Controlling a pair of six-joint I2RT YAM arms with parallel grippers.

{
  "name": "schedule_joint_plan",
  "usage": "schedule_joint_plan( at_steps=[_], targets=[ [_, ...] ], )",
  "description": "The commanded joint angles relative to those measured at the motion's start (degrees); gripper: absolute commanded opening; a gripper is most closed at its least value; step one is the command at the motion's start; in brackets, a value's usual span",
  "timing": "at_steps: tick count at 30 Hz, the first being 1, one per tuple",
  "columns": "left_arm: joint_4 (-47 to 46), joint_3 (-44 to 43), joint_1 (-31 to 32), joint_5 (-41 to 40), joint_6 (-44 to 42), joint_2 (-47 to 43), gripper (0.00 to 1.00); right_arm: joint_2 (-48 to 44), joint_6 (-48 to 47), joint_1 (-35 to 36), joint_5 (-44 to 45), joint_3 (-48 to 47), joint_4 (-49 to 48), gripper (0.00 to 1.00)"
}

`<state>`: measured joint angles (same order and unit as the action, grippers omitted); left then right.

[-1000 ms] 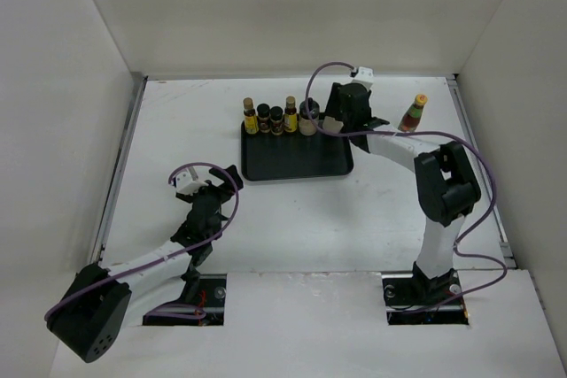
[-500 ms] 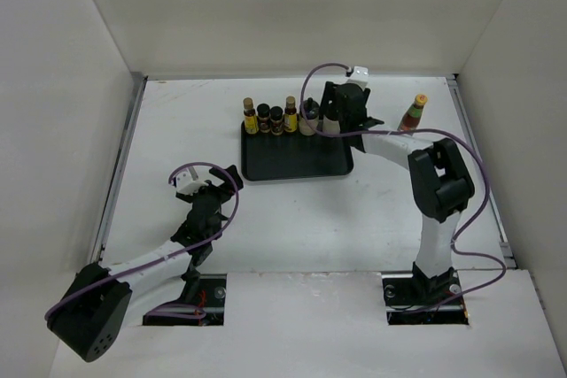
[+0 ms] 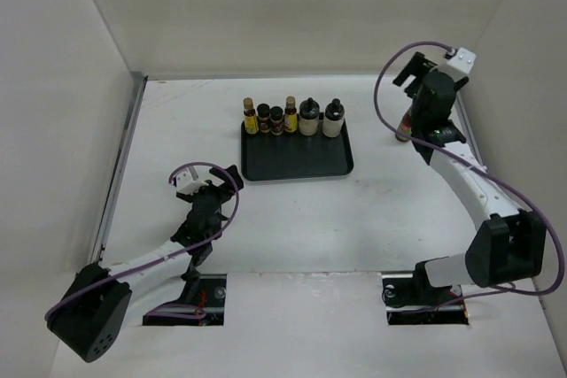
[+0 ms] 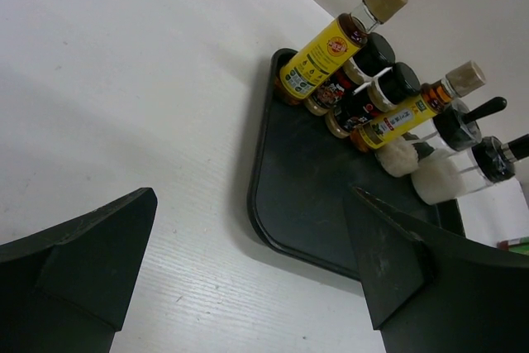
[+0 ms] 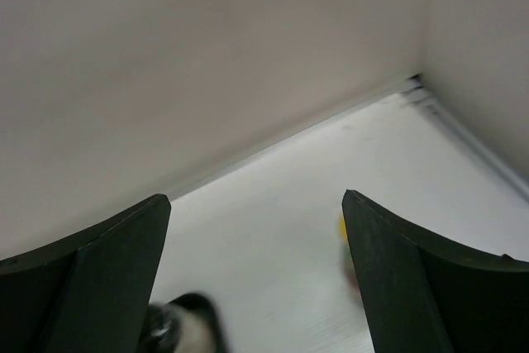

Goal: Organize the condiment bottles

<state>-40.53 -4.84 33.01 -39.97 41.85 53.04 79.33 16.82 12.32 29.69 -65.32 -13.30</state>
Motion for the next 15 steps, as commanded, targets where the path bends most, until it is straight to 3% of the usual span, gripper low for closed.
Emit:
schedule_joint_plan(
  at_steps=[1,10,15],
  targets=[
    [-2.5,-0.6,-0.5,0.9,0.5,1.0,1.00,2.6,-2.8,-4.4,2.9,0.4,6.9,0.93],
    [-2.3,-0.4,-0.8,1.6,0.5,-0.4,1.00,11.9,-3.1,-8.9,-0.8,-3.1,8.0,0.92],
    [-2.6,-0.6,-0.9,1.6,0.5,0.8,1.00,15.3,-3.2,-10.6,-2.9,-5.5,7.1,0.80]
  ],
)
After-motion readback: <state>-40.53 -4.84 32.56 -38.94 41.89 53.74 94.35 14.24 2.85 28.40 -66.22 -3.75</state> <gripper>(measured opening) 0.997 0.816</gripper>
